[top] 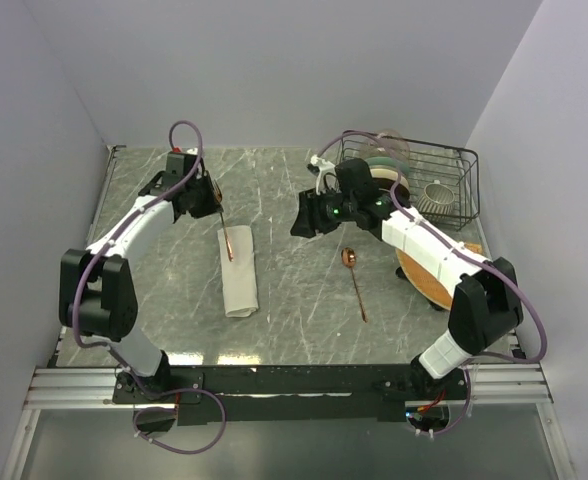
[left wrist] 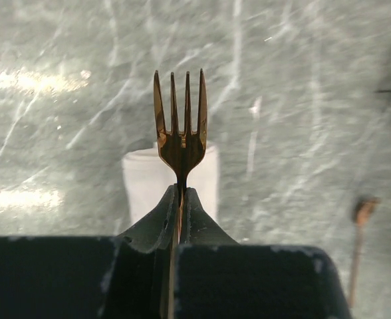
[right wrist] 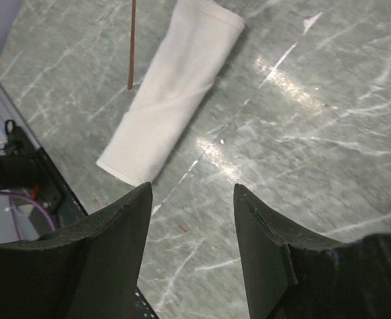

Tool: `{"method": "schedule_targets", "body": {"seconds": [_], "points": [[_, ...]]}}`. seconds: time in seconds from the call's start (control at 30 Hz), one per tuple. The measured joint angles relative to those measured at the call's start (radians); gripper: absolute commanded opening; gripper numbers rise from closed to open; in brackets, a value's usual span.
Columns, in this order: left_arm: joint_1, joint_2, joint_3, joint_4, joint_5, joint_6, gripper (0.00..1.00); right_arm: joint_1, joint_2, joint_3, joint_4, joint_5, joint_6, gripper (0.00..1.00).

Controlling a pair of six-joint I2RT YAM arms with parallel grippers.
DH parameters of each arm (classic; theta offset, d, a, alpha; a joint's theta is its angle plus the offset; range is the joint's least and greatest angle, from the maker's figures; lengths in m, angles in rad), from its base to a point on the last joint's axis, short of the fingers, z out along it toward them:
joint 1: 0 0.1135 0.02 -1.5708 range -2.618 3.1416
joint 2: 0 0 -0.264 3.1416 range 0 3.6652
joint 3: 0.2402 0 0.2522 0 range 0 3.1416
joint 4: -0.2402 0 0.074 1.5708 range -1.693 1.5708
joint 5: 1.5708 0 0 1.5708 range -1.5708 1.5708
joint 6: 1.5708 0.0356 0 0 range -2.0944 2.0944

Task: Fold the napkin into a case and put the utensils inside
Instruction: Insert the fork into the folded napkin.

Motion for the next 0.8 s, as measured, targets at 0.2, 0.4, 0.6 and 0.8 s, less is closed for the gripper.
{"method": "schedule_targets", "body": {"seconds": [0.2, 0.4, 0.6, 0.8], "points": [[-0.023, 0.053, -0.003, -0.011, -0.072, 0.039, 0.01, -0.023, -0.050, -0.011, -0.011, 0.024, -0.029, 0.60], [-0.031, 0.106, -0.003, -0.012, -0.100, 0.053, 0.01, -0.040, -0.067, -0.023, -0.013, 0.027, -0.045, 0.60], [-0.036, 0.156, 0.007, -0.051, -0.097, 0.044, 0.01, -0.048, -0.067, -0.027, -0.016, 0.025, -0.055, 0.60], [-0.047, 0.176, 0.011, -0.097, -0.084, 0.025, 0.01, -0.054, -0.068, -0.029, -0.017, 0.019, -0.065, 0.60]]}}
